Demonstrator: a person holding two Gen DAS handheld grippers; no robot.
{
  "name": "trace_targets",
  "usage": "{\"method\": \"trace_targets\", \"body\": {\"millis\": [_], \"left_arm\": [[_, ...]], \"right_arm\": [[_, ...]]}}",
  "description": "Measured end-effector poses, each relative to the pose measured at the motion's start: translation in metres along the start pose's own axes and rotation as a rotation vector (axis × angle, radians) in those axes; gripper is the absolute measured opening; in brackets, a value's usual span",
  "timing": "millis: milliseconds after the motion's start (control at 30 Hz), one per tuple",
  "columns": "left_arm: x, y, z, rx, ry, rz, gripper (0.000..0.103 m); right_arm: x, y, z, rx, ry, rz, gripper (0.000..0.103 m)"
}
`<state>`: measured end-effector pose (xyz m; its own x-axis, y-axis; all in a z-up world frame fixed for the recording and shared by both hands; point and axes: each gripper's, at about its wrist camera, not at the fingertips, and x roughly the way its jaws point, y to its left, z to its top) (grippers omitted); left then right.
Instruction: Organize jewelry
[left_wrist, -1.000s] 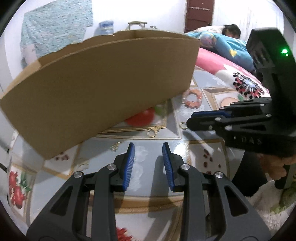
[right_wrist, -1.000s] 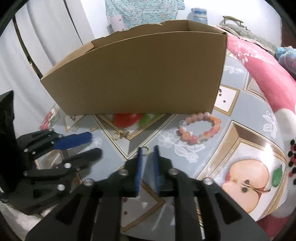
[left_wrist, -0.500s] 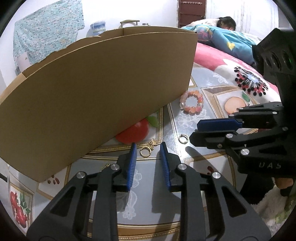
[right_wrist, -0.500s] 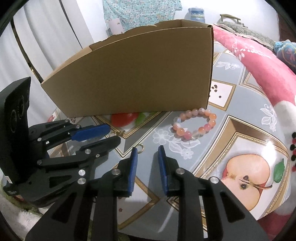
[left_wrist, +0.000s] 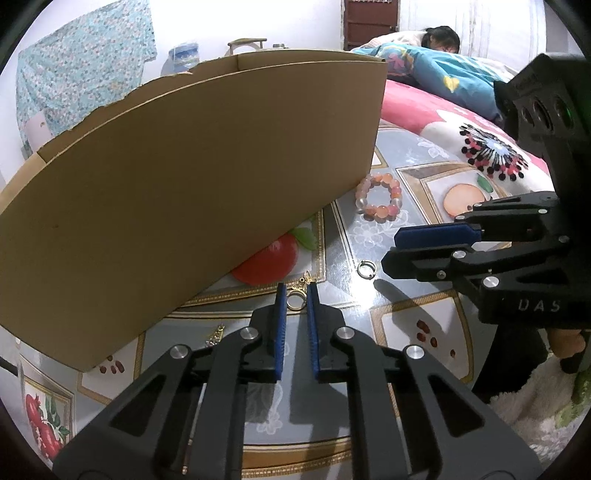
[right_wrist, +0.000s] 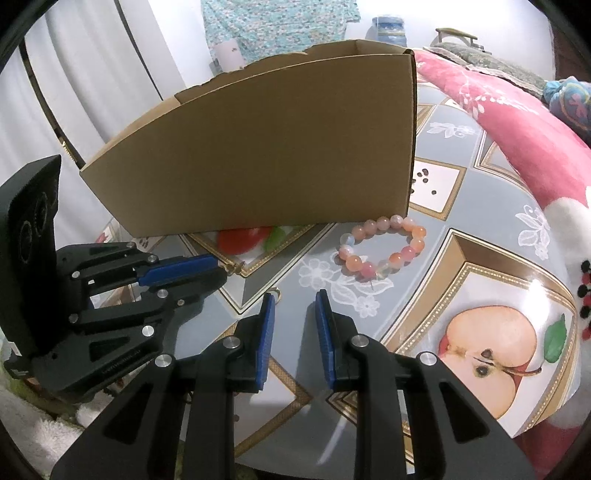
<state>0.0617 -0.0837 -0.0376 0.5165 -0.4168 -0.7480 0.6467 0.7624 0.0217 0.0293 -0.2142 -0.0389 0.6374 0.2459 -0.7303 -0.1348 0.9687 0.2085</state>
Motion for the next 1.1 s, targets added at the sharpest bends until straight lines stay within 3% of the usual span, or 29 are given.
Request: {"method": "trace_targets", "body": {"millis": [233, 300, 700, 833, 900, 1033, 1100], "left_arm": [[-0.007, 0.000, -0.007, -0.030, 0.006, 0.004, 0.010], [-0.010, 0.001, -0.011, -0.041, 0.004, 0.013, 0.010], [-0.014, 0.003, -0.017, -0.062, -0.015, 0.020, 0.010], [-0.015, 0.004, -0.018, -0.061, -0.017, 0.017, 0.010], [-0.015, 0.004, -0.018, -0.063, -0.019, 0.016, 0.010], [-0.015, 0.004, -0.018, -0.061, -0.020, 0.018, 0.010], [-0.016, 0.004, -0.018, -0.061, -0.022, 0.020, 0.010]], "right_arm": [[-0.005, 0.002, 0.000, -0.016, 0.008, 0.004, 0.025], [-0.004, 0.003, 0.000, -0.033, 0.012, 0.001, 0.037], [0.012, 0.024, 0.010, -0.175, 0.016, -0.040, 0.037], [0.016, 0.031, 0.011, -0.254, 0.024, -0.065, 0.033], [0.017, 0.034, 0.010, -0.282, 0.032, -0.054, 0.025], [0.018, 0.035, 0.012, -0.306, 0.049, -0.034, 0.023], [0.018, 0.034, 0.013, -0.306, 0.051, -0.024, 0.013]]}}
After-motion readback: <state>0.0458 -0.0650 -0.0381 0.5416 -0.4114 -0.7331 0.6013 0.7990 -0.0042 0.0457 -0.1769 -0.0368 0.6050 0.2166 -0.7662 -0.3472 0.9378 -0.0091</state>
